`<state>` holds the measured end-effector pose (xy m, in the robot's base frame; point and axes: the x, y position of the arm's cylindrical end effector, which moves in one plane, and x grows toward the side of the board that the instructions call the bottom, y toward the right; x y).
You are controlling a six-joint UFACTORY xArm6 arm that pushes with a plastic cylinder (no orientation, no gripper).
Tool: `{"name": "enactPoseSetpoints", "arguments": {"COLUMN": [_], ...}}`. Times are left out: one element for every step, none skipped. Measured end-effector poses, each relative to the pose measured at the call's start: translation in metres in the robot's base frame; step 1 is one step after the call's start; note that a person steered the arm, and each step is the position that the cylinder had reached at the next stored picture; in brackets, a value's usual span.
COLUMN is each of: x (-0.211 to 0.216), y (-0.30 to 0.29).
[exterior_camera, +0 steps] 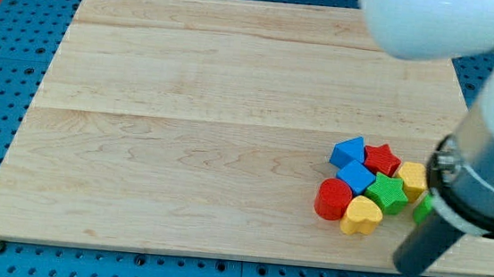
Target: Separate the heart and red circle from the group of blocks
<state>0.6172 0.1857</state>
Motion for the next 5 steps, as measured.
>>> {"name": "enactPoseSetpoints", "arguments": {"x": [-0.016, -0.044, -0.071, -0.078, -0.064], "y": [-0.008, -0.038, -0.075, -0.098, -0.107]}}
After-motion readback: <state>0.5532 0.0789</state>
